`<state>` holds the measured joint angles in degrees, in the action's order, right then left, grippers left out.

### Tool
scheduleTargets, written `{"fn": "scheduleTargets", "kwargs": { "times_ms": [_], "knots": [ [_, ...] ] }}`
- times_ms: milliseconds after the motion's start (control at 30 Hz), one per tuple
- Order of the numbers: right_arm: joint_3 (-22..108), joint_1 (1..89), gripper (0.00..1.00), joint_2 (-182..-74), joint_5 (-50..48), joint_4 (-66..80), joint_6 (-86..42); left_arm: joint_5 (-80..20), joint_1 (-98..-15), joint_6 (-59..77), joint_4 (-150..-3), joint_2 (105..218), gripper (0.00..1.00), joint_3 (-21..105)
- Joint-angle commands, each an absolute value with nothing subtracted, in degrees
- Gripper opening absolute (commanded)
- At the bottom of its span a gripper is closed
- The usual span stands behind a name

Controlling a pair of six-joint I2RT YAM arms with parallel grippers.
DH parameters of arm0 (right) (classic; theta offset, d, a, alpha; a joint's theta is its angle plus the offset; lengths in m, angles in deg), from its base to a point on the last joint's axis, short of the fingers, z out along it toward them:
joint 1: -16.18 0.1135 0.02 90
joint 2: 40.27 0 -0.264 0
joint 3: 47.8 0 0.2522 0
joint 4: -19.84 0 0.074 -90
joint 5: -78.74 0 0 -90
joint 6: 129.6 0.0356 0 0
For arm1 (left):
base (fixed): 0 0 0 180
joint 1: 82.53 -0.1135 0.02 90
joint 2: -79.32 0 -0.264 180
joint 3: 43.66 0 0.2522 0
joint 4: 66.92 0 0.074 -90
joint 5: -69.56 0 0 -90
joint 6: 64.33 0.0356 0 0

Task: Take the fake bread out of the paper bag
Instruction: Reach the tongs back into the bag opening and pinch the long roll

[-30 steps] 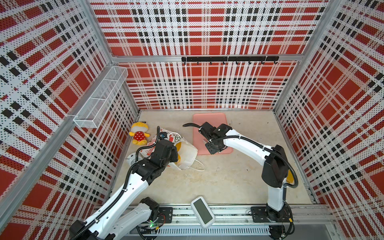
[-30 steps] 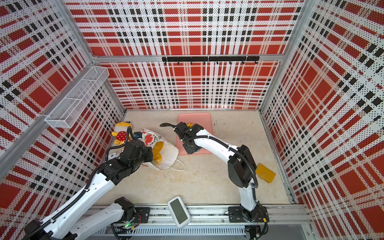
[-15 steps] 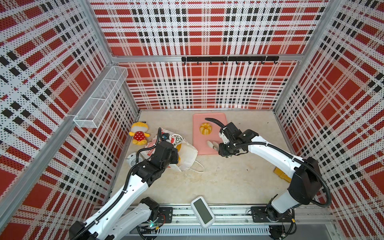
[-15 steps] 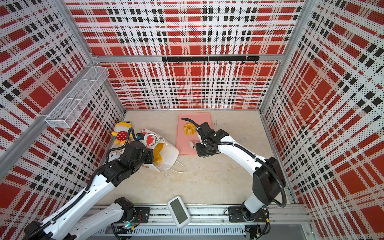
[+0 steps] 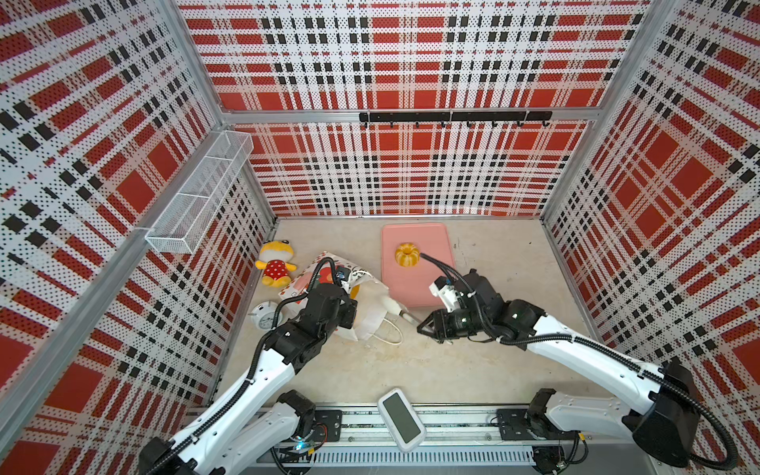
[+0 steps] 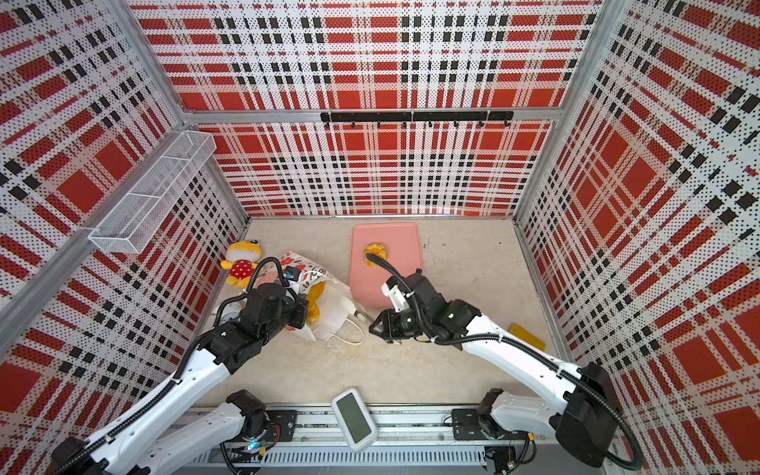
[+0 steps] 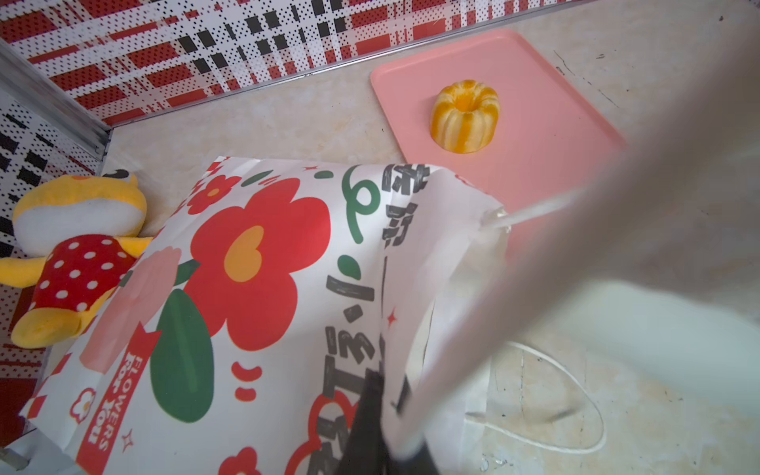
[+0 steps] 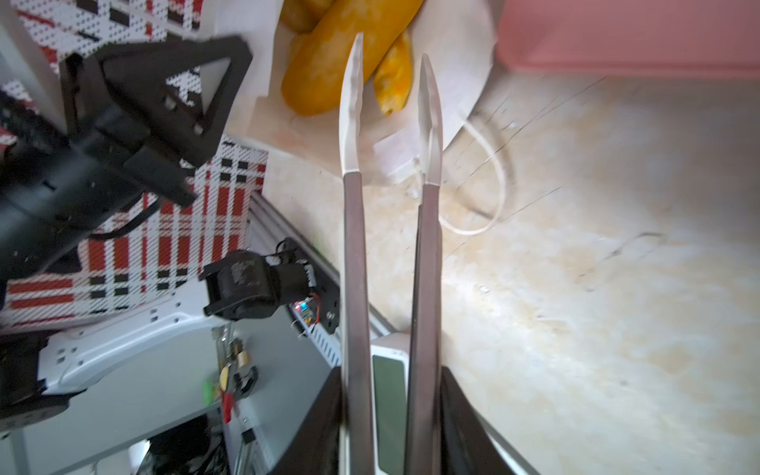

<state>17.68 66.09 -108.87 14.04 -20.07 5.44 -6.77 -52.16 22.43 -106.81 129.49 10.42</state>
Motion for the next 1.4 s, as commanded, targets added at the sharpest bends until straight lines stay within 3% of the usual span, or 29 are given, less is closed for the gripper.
{"fn": "scheduleTargets", "kwargs": {
  "times_ms": [0, 400, 800, 1367],
  "knots": [
    [14.1, 68.4, 0.35, -108.2, 15.7, -4.4, 16.0, -9.3, -51.7, 26.0, -103.1, 130.0, 0.0, 9.8],
    [14.9, 66.6, 0.4, -126.4, 16.7, 20.5, 27.3, -7.3, -50.7, 27.5, -102.2, 130.2, 0.0, 8.2],
    [19.7, 65.1, 0.43, -137.7, 17.2, 31.3, 31.7, -5.4, -49.1, 30.2, -103.1, 129.9, 0.0, 8.3],
    [22.2, 64.9, 0.46, -140.4, 16.2, 24.6, 31.1, -5.2, -47.8, 30.6, -103.5, 129.9, 0.0, 8.3]
  ]
}}
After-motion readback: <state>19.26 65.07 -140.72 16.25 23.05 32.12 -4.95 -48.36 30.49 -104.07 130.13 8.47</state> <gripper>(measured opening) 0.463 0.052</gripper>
